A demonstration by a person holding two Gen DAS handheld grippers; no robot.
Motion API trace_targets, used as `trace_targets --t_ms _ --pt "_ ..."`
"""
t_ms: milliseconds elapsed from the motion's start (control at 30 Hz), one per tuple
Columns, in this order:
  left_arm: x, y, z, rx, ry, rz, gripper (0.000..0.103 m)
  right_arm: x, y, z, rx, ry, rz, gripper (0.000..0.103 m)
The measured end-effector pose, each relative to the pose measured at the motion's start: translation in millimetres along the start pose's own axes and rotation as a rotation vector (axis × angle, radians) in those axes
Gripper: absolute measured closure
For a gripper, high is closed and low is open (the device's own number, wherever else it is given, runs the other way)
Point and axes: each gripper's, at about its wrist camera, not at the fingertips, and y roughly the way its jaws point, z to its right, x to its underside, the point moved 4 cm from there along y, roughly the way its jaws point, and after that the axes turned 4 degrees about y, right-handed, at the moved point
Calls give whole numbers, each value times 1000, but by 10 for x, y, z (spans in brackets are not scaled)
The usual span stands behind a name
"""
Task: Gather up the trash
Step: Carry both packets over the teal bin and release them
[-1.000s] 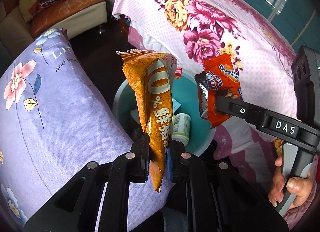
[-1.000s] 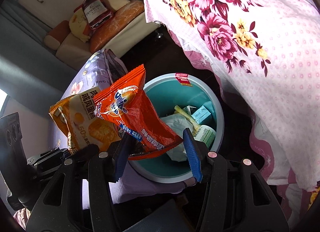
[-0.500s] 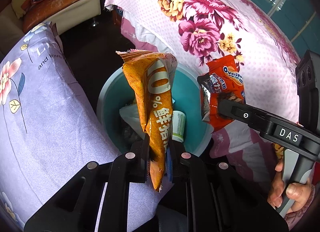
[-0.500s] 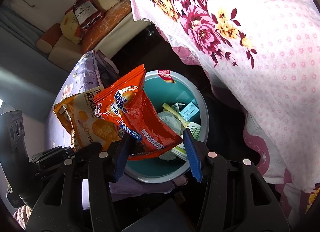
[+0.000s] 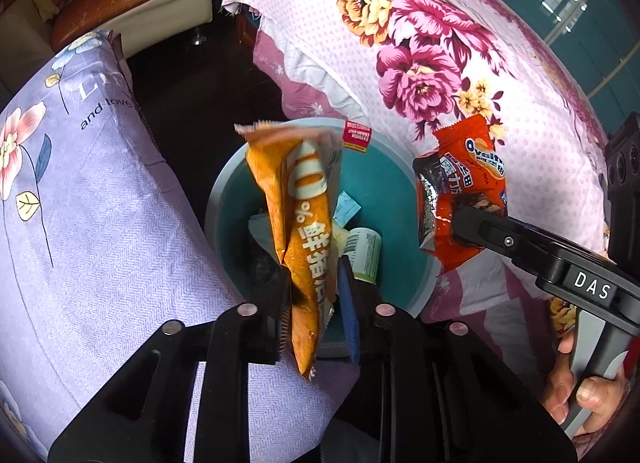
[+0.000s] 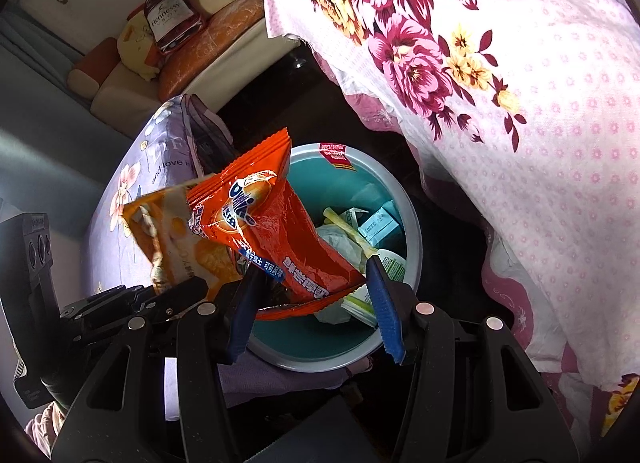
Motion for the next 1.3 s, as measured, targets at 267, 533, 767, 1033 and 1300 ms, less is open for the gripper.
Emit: trace_targets --t_ms 267,533,767,1033,1300 --pt "2 -54 -173 -47 -38 20 14 -10 58 -63 14 -13 -17 53" --pt "91 -109 -339 -64 -72 27 12 0 142 -147 34 -30 -36 52" --pt "182 -148 -524 -90 -103 44 11 19 244 -239 53 -47 -59 52" --pt "279 -172 -755 -109 -148 58 11 41 373 -408 79 -78 -83 51" --pt "346 -220 -872 -109 -157 65 11 62 443 -494 125 -85 -90 32"
